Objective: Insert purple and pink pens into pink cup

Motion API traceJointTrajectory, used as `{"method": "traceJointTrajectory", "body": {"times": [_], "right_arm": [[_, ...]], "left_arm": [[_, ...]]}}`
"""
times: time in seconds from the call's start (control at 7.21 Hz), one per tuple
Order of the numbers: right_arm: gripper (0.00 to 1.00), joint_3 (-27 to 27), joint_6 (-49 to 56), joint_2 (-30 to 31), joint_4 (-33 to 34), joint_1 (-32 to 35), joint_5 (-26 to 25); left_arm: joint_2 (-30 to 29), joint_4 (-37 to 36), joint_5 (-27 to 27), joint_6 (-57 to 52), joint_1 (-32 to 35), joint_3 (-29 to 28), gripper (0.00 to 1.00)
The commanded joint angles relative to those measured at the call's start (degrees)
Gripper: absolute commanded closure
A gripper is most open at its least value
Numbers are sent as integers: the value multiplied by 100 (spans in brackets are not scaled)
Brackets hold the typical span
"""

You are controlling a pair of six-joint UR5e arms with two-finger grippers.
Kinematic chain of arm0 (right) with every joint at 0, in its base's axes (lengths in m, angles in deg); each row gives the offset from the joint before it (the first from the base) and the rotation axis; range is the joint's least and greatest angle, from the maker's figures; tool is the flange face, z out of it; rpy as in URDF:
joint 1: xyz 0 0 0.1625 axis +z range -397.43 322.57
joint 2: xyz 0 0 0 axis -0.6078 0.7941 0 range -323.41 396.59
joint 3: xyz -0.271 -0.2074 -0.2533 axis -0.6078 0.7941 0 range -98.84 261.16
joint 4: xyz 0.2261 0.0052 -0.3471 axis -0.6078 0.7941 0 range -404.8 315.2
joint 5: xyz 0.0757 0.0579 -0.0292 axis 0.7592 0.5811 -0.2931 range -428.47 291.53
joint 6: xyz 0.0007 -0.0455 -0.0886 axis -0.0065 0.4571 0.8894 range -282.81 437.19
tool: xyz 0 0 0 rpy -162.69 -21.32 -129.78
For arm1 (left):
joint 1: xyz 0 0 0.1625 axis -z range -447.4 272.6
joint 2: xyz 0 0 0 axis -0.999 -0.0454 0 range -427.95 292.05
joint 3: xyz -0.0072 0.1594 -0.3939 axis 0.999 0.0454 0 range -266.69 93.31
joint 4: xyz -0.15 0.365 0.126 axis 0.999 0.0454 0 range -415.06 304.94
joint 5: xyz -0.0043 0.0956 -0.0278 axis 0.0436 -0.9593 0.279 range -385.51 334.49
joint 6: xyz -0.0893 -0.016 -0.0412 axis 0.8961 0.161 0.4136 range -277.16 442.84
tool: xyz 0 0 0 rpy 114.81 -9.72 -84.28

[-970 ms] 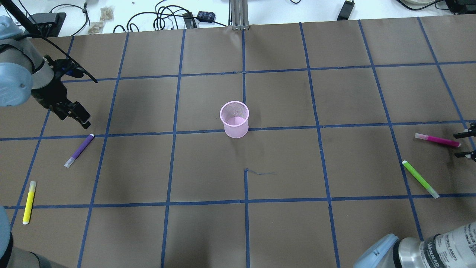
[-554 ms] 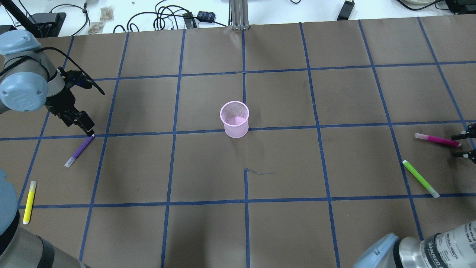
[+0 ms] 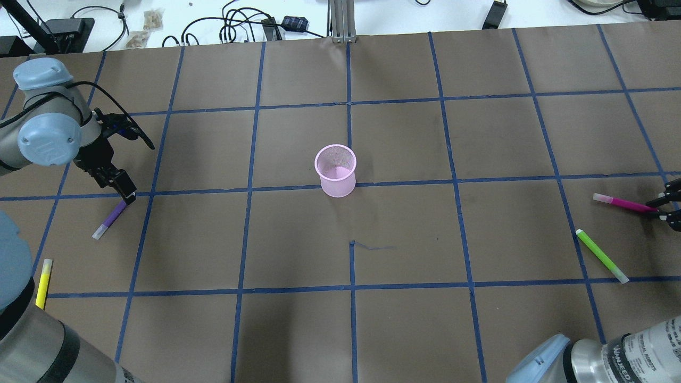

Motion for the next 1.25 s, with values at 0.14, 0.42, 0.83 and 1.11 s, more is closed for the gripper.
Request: {"method": "traceJointTrajectory", "body": {"times": [0.14,0.42,0.83,1.11], "right_arm": [[93,-4,-335,268,-89,68,-23],[93,-13,-512,873,-455,218,-197],[91,-4,-1913,1934,-843,1050,-225],[92,14,-3526,2386,-907,2539,-225]], "left_arm": [[-74,-35,7,-39,-17,-7,2],[-100,-35,-19,-47,-17,-7,2],[-188,-122,16,-21,-17,-7,6],[-215,-272,25,-13,-17,2,18]]}}
